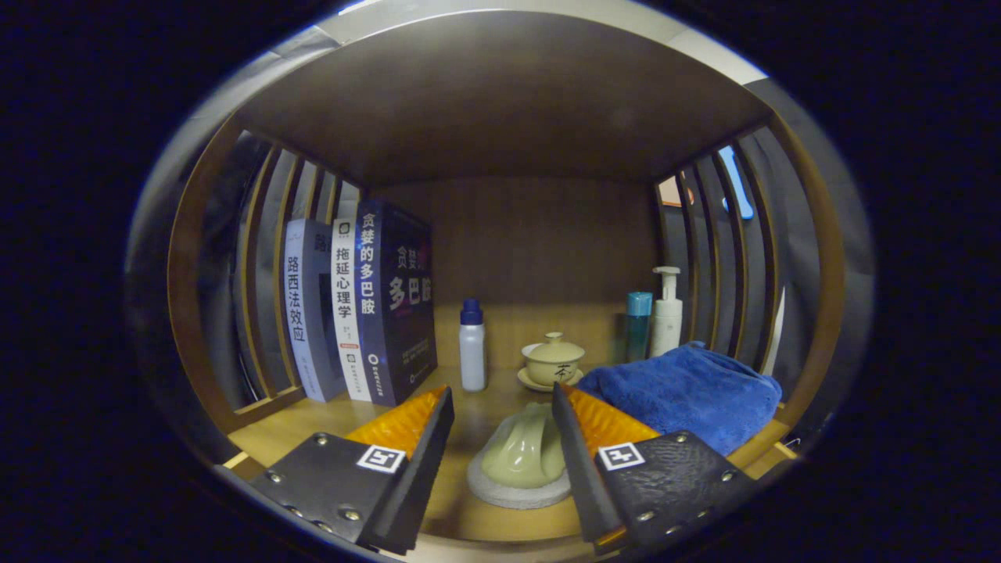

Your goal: Pull open the drawer, take out the items inside it, and place them on the countertop above the cabinet.

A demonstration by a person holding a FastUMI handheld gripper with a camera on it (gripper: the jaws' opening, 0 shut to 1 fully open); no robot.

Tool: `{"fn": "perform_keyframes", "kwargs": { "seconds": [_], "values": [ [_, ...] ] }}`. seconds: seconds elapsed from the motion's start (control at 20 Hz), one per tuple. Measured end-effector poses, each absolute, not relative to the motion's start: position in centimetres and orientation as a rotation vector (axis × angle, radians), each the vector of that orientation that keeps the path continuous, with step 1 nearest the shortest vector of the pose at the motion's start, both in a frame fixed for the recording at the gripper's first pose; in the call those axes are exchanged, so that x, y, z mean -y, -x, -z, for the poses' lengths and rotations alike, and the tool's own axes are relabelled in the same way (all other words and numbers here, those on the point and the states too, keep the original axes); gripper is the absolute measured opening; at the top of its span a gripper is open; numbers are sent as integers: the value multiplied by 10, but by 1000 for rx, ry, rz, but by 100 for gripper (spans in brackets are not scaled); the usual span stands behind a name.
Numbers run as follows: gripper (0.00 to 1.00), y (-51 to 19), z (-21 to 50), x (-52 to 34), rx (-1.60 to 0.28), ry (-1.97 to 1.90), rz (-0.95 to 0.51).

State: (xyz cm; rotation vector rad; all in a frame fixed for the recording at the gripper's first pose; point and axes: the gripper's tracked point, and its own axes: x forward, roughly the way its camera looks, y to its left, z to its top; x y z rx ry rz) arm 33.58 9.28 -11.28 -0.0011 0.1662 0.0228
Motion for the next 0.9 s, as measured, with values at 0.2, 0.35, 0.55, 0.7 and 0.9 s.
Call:
{"fn": "perform_keyframes", "kwargs": {
  "seconds": [0.2, 0.35, 0.55, 0.7, 0.9],
  "values": [
    [81, -332, 77, -109, -32, -19, -100],
    [80, -317, 43, -98, 45, -50, -77],
    [86, -290, 4, -73, 81, -60, -6],
    [94, -260, -11, -56, 68, -19, 61],
    [96, -214, -3, -44, 28, 15, 136]
  ]
}}
